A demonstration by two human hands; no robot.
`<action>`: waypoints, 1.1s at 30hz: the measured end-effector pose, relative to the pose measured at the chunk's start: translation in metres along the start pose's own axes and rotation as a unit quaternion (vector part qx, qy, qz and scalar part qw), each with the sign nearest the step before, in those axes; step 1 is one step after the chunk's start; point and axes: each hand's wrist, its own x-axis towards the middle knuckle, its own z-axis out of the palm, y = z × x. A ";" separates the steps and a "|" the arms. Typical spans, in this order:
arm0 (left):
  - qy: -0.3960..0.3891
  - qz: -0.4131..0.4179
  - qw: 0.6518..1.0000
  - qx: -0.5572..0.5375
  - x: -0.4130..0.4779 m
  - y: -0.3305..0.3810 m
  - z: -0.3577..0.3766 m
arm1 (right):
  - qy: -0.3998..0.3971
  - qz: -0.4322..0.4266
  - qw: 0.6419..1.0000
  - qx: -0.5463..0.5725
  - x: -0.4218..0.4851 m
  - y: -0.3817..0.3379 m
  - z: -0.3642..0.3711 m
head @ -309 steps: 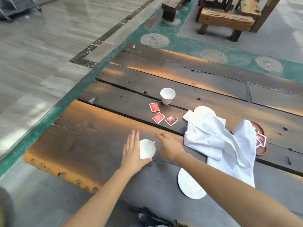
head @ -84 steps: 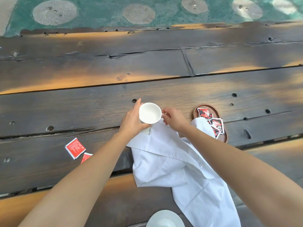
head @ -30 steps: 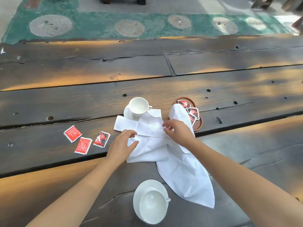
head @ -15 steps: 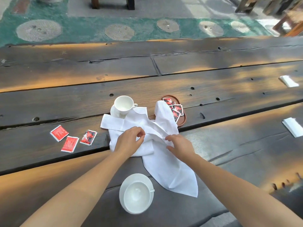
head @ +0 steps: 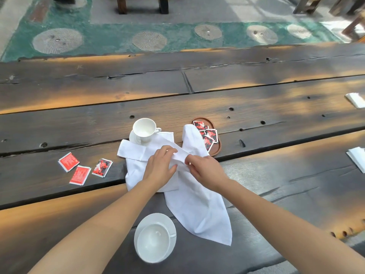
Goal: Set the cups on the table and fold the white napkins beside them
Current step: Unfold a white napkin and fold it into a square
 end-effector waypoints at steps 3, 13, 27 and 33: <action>0.029 0.002 0.999 -0.023 0.006 0.004 -0.011 | -0.009 -0.037 0.999 0.026 0.010 -0.013 -0.028; 0.034 -0.031 0.997 0.056 -0.017 -0.027 -0.084 | -0.111 -0.066 0.991 -0.030 0.034 -0.038 -0.122; 0.288 -0.159 0.944 0.023 -0.076 -0.034 -0.194 | 0.293 -0.058 0.936 0.187 0.053 -0.081 -0.233; 0.384 -0.188 0.903 0.045 -0.129 -0.062 -0.246 | 0.360 -0.088 0.835 0.406 0.056 -0.142 -0.254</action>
